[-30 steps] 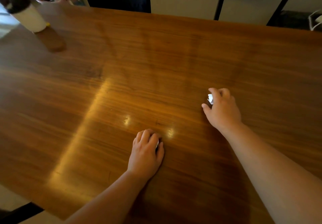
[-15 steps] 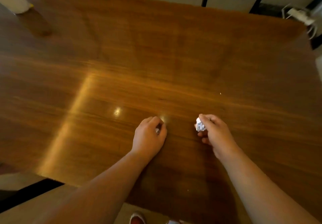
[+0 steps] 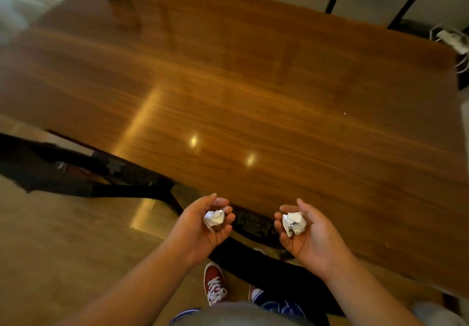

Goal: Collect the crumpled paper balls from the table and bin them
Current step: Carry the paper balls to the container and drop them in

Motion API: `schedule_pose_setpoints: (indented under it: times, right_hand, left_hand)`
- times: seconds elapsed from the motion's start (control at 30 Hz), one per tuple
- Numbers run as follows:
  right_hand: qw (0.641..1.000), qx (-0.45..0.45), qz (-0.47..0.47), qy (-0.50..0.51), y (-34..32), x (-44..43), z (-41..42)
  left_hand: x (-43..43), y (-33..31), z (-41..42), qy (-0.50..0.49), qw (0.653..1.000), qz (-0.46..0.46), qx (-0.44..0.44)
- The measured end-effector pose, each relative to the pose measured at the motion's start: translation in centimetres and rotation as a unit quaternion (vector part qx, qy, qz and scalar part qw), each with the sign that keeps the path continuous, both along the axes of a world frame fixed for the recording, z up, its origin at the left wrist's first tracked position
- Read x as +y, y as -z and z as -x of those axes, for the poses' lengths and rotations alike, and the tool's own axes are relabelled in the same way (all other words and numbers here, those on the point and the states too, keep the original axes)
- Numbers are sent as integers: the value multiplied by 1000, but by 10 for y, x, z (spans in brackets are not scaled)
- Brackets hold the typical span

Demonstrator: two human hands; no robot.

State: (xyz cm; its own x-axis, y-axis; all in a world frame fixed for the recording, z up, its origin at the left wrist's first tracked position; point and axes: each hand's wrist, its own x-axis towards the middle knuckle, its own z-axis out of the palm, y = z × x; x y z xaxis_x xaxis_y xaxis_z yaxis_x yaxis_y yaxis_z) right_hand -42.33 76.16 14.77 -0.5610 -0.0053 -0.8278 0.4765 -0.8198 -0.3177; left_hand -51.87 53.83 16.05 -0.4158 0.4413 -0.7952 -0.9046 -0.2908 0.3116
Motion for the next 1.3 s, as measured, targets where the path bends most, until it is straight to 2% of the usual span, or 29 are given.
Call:
schedule_pose_setpoints:
  times: [0.13, 0.33, 0.5, 0.6, 0.8, 1.0, 1.17, 1.3]
  right_hand:
    - [997, 7, -18, -75, -14, -32, -17]
    - [976, -2, -53, -212, -19, -48, -28]
    - [946, 1, -97, -310, -16, -69, -19]
    - [919, 15, -109, -380, -13, -100, -9]
    - [845, 53, -88, -525, -15, -226, 11]
    - [766, 93, -67, -632, -17, -398, 19]
    - [742, 98, -52, -661, -13, -507, 20]
    - [736, 102, -62, -666, -10, -561, 29]
  left_hand:
    - [-44, -13, -39, -55, 998, 16, 13]
    - [-87, -10, -96, -188, 982, 18, 20]
    - [-111, -5, -144, -297, 954, 37, 4]
    - [-135, -4, -176, -374, 925, 63, -11]
    - [-207, 6, -261, -530, 840, 102, -64]
    - [-304, 26, -326, -646, 753, 86, -92]
    - [-394, 37, -340, -678, 724, 88, -91]
    - [-460, 36, -333, -671, 729, 99, -87]
